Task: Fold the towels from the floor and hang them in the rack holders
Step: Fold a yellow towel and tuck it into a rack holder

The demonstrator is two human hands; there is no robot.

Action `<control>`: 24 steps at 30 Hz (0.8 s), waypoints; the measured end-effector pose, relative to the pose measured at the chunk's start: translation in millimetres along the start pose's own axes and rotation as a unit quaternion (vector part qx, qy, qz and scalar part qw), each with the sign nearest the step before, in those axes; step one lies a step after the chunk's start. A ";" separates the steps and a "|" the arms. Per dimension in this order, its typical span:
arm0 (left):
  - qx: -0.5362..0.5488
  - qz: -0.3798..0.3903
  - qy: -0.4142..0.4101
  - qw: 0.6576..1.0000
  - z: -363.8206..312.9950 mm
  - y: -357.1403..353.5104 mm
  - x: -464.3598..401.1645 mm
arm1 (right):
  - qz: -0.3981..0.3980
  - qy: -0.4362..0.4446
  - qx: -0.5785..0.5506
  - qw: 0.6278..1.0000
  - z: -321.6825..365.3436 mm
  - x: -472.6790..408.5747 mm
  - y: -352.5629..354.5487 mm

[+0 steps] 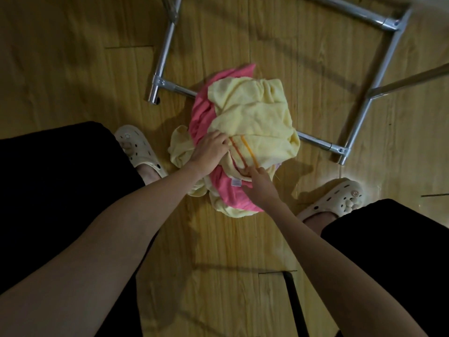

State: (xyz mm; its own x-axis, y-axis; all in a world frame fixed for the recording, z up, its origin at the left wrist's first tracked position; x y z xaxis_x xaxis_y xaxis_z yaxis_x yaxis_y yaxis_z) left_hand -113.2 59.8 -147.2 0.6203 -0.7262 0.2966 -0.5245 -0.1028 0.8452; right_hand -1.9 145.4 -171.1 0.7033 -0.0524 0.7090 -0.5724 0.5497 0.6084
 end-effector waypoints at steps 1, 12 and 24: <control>0.020 -0.005 0.013 1.000 -0.1 3.7 -1.2 | -0.006 0.000 0.001 1.000 1.3 -0.8 2.1; 0.410 -0.052 0.158 0.897 -24.0 43.6 22.4 | -0.157 0.021 -0.080 0.984 26.2 28.9 52.2; 0.485 -0.044 0.124 0.865 -121.0 139.4 73.2 | -0.278 0.025 -0.447 0.850 25.0 172.3 173.5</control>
State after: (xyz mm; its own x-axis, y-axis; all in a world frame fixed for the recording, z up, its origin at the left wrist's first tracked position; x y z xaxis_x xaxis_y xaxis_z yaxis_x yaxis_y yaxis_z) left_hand -70.3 74.6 46.2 0.7254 -0.5312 0.4377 -0.6372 -0.7587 0.1353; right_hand 9.5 210.9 65.5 0.7898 -0.4884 0.3711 0.3875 0.8663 0.3154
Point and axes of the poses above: each hand's wrist, its own x-axis away from the middle knuckle, its own y-axis out of the back of the hand, z = x × y, the point moved 10 cm from there along -x, towards the middle knuckle, and after that the axes turned 7 degrees about x, right-handed, at the moved point
